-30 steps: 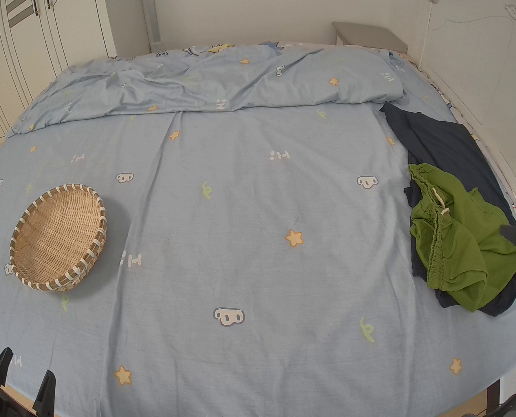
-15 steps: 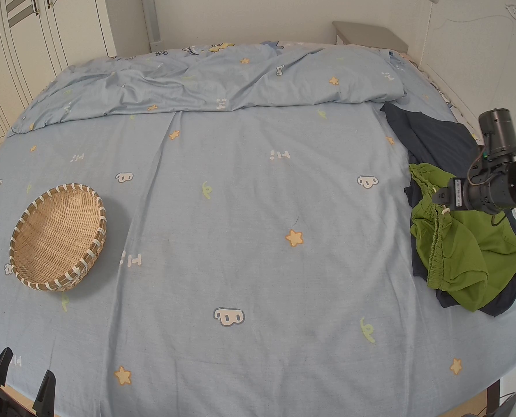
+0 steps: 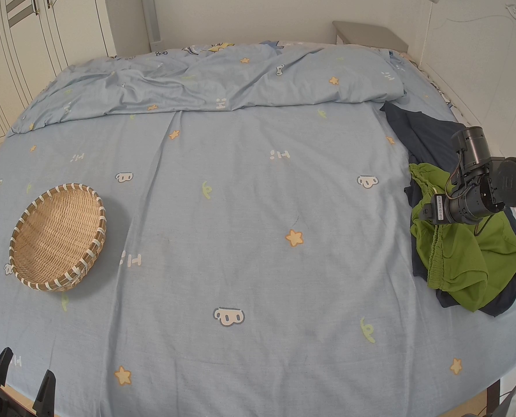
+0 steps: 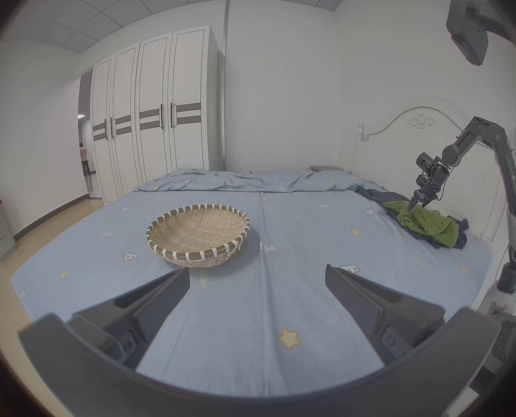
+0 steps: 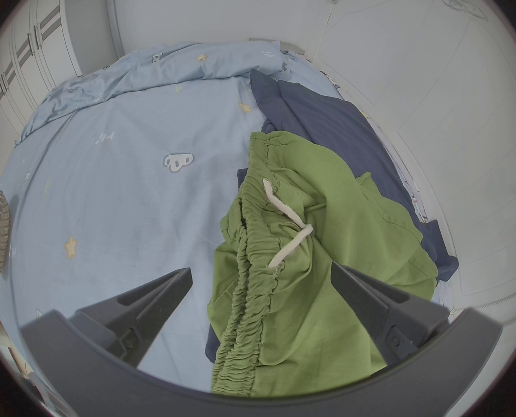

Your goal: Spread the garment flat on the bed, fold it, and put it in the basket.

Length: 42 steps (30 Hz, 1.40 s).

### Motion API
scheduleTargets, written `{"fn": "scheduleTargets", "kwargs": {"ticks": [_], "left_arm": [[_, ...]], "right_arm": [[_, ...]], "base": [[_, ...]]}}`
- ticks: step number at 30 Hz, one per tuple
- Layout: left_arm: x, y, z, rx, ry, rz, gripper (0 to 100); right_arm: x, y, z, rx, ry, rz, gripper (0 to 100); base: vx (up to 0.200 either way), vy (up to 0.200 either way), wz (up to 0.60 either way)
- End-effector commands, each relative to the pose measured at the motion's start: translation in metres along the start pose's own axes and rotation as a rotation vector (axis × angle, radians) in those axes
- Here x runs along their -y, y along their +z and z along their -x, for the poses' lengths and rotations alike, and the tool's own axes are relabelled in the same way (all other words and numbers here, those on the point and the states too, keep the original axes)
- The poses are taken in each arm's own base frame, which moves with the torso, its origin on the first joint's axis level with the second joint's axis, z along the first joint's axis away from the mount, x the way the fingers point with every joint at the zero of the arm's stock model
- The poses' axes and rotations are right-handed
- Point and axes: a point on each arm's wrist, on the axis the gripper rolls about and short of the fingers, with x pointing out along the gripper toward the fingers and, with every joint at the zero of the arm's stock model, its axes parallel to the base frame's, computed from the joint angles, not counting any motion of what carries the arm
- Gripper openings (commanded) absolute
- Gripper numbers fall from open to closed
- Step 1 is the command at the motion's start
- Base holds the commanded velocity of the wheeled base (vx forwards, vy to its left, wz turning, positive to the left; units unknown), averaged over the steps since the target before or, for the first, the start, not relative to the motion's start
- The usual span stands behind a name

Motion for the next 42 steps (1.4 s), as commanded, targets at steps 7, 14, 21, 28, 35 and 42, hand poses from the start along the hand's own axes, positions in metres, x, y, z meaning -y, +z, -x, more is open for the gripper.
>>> {"fn": "scheduleTargets", "kwargs": {"ticks": [7, 14, 21, 28, 35, 42], "left_arm": [[0.000, -0.004, 0.000, 0.001, 0.000, 0.000, 100], [0.000, -0.004, 0.000, 0.001, 0.000, 0.000, 100], [0.000, -0.004, 0.000, 0.001, 0.000, 0.000, 100], [0.000, -0.004, 0.000, 0.001, 0.000, 0.000, 100], [0.000, -0.004, 0.000, 0.001, 0.000, 0.000, 100], [0.000, -0.004, 0.000, 0.001, 0.000, 0.000, 100]], "right_arm": [[0.001, -0.003, -0.017, -0.040, -0.013, -0.003, 100], [-0.003, -0.003, -0.032, -0.033, -0.005, -0.008, 0], [-0.006, -0.003, -0.041, -0.026, -0.003, -0.019, 0], [-0.009, 0.008, -0.032, 0.009, 0.016, -0.032, 0], [-0.012, 0.028, 0.016, 0.055, 0.064, -0.030, 0], [-0.042, 0.045, 0.076, 0.044, 0.309, -0.132, 0]], "base": [[0.000, 0.000, 0.00], [0.000, 0.000, 0.00], [0.000, 0.000, 0.00], [0.000, 0.000, 0.00], [0.000, 0.000, 0.00], [0.000, 0.000, 0.00]]}}
